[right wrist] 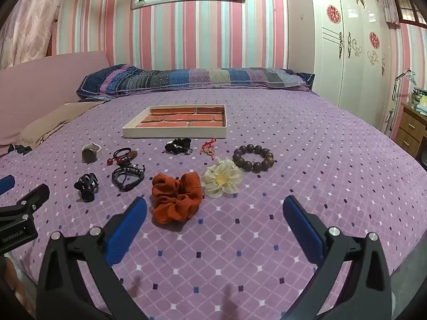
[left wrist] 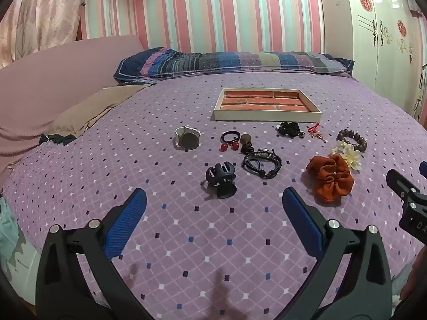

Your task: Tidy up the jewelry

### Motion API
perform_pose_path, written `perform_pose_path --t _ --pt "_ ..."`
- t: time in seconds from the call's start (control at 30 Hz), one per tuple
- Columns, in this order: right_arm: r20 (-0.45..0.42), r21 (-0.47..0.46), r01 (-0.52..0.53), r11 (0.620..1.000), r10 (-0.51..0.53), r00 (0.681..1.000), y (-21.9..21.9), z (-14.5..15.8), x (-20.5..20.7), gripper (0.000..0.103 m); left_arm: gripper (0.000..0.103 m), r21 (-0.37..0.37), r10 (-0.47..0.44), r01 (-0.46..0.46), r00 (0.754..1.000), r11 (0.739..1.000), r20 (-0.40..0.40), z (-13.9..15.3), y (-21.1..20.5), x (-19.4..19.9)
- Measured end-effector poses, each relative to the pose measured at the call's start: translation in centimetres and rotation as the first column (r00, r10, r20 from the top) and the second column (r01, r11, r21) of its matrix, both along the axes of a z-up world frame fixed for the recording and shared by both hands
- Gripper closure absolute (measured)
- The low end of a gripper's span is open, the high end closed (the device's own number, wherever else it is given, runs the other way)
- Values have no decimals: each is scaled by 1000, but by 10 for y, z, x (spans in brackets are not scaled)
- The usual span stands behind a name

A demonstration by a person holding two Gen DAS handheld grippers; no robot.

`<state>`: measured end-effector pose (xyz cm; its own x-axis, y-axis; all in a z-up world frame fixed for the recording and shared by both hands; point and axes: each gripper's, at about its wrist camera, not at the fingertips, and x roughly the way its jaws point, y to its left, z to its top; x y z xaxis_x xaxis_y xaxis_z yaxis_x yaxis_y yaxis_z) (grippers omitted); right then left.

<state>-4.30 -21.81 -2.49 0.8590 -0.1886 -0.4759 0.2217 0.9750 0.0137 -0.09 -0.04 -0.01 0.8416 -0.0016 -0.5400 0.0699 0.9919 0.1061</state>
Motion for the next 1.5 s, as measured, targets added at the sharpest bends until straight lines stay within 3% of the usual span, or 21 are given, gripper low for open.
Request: perform_pose_path --t 1.5 --pt "1 -3 -15 1000 15 1000 -2 0 5 3 5 -24 -15 15 1000 1000 -6 -1 2 1"
